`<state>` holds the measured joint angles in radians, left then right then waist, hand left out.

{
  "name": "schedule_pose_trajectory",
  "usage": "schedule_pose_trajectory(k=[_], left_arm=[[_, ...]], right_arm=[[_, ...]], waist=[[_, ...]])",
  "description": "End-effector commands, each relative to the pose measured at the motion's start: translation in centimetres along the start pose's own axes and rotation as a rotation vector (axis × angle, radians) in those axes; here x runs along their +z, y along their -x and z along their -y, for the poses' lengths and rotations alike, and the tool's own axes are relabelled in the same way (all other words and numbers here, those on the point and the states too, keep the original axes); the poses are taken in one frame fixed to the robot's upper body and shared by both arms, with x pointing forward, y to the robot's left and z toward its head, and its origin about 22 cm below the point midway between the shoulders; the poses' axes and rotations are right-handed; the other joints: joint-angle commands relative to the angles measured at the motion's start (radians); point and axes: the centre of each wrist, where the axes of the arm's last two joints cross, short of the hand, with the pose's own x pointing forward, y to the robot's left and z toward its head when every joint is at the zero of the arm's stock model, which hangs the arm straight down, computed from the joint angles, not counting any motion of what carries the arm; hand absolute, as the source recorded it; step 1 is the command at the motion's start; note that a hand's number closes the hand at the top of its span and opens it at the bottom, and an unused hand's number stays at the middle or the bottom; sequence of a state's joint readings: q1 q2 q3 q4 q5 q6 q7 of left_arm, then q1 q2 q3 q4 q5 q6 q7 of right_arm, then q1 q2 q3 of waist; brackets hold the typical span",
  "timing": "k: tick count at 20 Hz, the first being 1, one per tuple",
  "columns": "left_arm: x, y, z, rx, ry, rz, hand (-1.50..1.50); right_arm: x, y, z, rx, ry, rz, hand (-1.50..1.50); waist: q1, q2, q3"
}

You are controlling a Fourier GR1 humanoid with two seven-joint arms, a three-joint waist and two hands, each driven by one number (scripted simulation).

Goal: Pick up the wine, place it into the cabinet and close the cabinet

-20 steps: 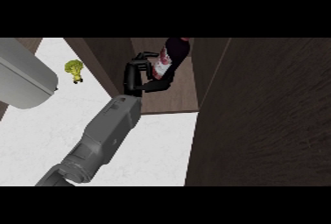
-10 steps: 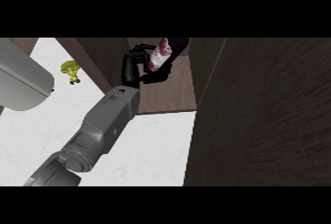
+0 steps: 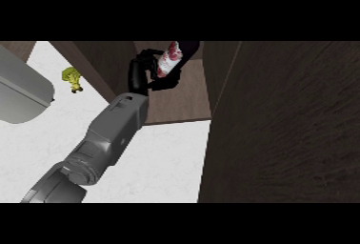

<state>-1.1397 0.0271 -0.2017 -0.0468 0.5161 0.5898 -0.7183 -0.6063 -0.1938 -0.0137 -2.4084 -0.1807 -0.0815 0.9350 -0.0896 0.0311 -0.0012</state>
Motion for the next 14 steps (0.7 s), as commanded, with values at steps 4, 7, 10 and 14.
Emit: schedule_pose_trajectory(k=[4, 7, 10, 14], left_arm=[[0.1, 0.6, -0.6, 0.034, -0.001, -0.056, 1.50], [1.5, 1.1, 0.6, 0.172, -0.008, -0.104, 1.50], [1.2, 1.6, -0.3, 0.267, 0.013, -0.139, 1.50], [2.9, 3.1, -0.2, 0.302, 0.015, -0.186, 1.50]], right_arm=[[1.1, -0.9, -0.5, -0.029, -0.047, 0.033, -1.50], [1.0, -0.7, -0.4, -0.025, -0.039, 0.027, -1.50], [0.4, -0.7, -0.5, -0.039, -0.043, 0.026, -1.50], [0.5, -0.6, -0.6, -0.035, -0.038, 0.036, -1.50]], waist=[[-0.011, 0.003, -0.001], [-0.019, 0.008, -0.002], [-0.012, 0.008, -0.003], [-0.030, 0.009, -0.003]])
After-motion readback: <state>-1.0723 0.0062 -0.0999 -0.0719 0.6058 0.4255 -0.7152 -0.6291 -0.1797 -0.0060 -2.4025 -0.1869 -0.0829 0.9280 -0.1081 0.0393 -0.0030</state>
